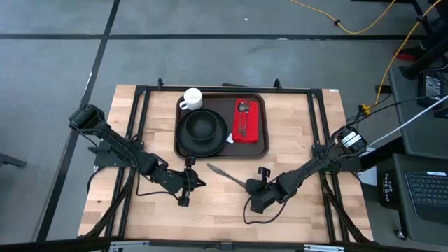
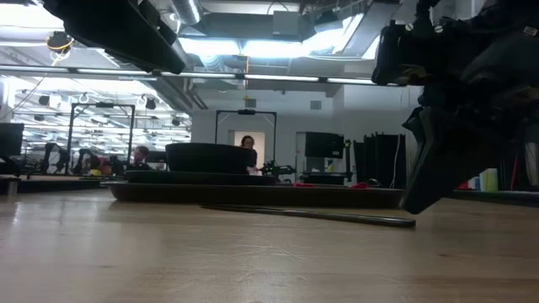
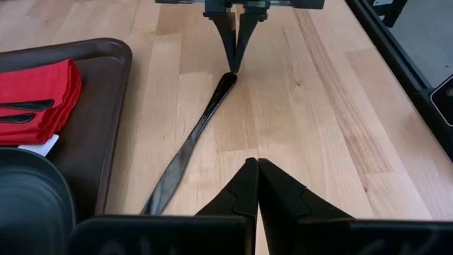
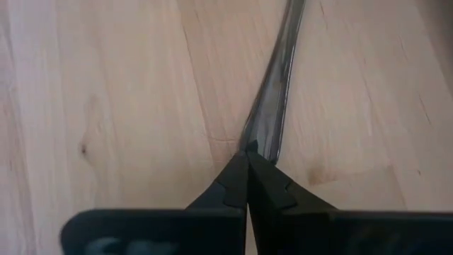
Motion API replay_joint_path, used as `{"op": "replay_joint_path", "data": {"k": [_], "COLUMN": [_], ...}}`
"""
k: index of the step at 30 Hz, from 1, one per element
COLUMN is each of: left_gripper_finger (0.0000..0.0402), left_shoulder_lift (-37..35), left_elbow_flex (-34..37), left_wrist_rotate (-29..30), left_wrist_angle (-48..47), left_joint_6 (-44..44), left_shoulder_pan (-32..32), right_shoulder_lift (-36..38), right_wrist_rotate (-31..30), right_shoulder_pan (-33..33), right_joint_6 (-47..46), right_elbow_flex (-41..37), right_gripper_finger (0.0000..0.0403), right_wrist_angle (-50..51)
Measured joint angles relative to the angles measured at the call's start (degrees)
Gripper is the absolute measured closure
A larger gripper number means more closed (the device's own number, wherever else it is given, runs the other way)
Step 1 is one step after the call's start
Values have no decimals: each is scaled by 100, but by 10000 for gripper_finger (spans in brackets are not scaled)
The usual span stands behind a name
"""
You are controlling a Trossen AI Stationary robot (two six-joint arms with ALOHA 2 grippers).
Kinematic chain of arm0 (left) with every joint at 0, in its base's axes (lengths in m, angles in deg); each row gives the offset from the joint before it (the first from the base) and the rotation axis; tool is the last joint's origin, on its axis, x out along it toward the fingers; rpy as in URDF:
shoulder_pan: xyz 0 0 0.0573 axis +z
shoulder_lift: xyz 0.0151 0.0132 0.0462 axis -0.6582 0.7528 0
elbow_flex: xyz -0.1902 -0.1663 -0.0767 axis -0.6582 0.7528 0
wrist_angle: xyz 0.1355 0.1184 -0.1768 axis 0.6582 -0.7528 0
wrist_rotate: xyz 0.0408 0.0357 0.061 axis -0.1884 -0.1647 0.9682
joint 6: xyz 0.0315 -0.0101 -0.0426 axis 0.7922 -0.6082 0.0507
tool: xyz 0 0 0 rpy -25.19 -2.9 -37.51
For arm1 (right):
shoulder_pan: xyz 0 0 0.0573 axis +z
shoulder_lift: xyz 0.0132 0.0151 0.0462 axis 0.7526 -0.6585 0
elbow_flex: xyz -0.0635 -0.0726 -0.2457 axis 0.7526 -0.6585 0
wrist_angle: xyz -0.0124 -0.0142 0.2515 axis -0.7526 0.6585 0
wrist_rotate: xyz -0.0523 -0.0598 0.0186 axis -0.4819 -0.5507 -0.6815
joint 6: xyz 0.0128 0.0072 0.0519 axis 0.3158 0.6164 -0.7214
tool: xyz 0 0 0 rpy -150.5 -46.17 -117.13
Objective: Set up tray
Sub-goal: Put the black table knife to the right of the black fork on top of the table napkin on the brown serving tray
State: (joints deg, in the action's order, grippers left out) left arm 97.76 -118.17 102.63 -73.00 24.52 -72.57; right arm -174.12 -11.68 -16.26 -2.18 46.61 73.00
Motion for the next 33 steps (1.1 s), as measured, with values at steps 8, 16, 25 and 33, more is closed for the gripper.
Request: {"op": "replay_joint_path", "data": {"k": [8, 16, 25, 33], "left_gripper_finger": [398, 398, 398, 397], "left_shoulder_lift": [0, 0, 0, 0], "left_elbow_flex": [0, 1, 1, 0], "left_wrist_rotate": [0, 0, -32, -42], "left_wrist_angle": [0, 0, 0, 0], "left_joint_6": [-2, -45, -48, -159], "left_shoulder_pan": [1, -1, -1, -1], "right_shoulder_lift": [-12, -104, -109, -109], "right_wrist_rotate": [17, 4, 5, 24], "right_shoulder_pan": [-2, -10, -24, -24], "right_joint_6": [7, -7, -119, -127], "right_elbow_flex": [0, 0, 0, 0], "right_gripper_finger": [398, 398, 398, 398], "right_wrist_angle": [4, -26, 16, 34]}}
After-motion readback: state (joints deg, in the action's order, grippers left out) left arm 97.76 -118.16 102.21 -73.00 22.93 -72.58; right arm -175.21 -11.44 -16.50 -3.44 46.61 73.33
